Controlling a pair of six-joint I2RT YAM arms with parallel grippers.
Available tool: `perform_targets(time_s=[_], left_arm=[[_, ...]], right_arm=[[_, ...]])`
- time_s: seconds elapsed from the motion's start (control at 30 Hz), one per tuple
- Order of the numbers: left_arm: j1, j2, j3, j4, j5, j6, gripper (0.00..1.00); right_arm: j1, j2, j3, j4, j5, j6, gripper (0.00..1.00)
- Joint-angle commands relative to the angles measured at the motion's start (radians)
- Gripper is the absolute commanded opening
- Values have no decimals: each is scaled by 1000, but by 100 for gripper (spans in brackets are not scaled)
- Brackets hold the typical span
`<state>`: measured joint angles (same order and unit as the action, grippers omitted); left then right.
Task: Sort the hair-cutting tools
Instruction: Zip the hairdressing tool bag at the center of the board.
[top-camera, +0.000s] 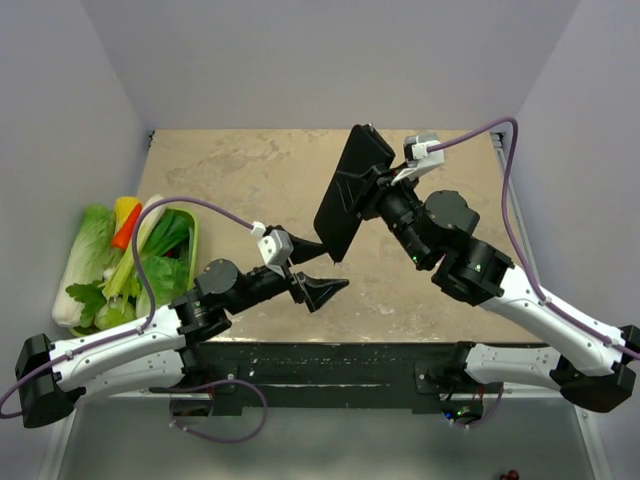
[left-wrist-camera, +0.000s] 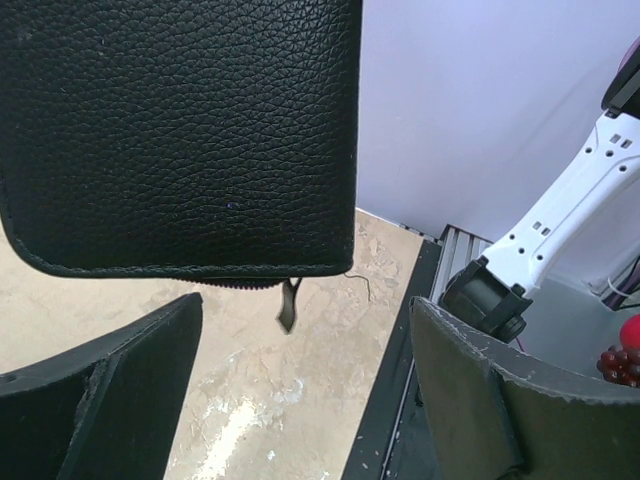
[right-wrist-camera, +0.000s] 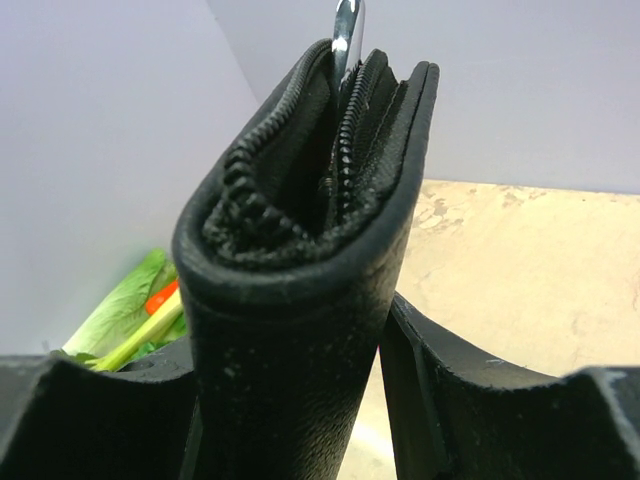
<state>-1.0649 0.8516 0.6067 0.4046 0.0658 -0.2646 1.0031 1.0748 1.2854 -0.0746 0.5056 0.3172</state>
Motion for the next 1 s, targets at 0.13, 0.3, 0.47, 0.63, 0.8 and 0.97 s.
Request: perform_targets(time_s=[0.13,0.3,0.47,0.63,0.8,0.97], left_arm=[[2,23,24,77,-6,45,79],[2,40,28,97,-4,50,67],[2,41,27,122,-3,50,38],[2,30,11,146,-9,41,11],[2,15,-7,174,-6,31,0],[2,-9,-19,169,-47,30,0]], right_arm=[[5,-13,34,118,-38,42,0],[6,-12,40,113,-53,45,0],[6,-26,28,114,-58,42,0],[8,-44,12,114,-47,39,0],[8,-58,0,116,-45,39,0],[8,-90,-15,93,-50,45,0]])
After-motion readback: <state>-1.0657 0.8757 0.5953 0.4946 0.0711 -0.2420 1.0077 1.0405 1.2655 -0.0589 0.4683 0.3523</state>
